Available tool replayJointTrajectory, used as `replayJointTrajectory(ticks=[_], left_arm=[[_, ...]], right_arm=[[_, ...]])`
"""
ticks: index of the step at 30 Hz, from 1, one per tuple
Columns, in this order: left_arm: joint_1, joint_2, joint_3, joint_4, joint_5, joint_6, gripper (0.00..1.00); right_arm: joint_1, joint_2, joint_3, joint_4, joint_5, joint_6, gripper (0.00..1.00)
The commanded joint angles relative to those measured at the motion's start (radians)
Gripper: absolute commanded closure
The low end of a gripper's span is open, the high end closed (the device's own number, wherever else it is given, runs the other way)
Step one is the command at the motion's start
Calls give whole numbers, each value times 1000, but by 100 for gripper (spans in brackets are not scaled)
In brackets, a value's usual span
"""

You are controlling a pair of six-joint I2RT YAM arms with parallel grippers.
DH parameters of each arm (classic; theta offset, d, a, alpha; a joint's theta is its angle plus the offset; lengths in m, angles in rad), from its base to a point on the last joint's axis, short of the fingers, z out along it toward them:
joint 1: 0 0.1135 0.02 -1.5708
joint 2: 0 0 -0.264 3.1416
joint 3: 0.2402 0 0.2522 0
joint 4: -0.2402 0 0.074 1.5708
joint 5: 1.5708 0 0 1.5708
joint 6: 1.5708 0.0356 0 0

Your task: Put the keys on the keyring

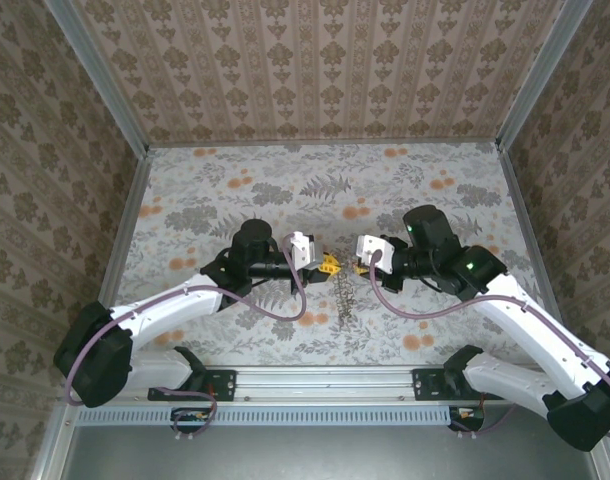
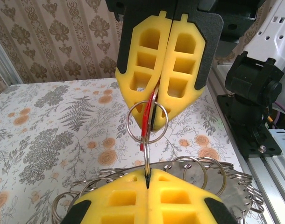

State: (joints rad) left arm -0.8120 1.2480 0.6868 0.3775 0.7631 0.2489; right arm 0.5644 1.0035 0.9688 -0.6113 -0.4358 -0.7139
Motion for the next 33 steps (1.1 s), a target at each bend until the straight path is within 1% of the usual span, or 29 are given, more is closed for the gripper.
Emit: replayJointTrajectory(ticks=[1,7,11,20,25,28,33], left_arm=[[1,-2,7,37,31,-31,100],[-1,3,9,56,39,-40,100],[-4,8,13,33,38,-27,100],[-3,10,12,1,35,-4,100],[-8,22,44,-77,37,26,100],[-10,33,57,-94,39,33,100],[-19,61,75,-114,43,36,100]], right_arm=[[21,23,42,-33,31,-57,100],[35,68,60,-32,42,-73,100],[37,74,80,-31,47,-83,100],[37,91,151,-121,138,-161,100],[43,106,191,-148,172,-199,100],[74,142,225,-213,257,-271,100],[164,205,273,-276,492,-409,100]])
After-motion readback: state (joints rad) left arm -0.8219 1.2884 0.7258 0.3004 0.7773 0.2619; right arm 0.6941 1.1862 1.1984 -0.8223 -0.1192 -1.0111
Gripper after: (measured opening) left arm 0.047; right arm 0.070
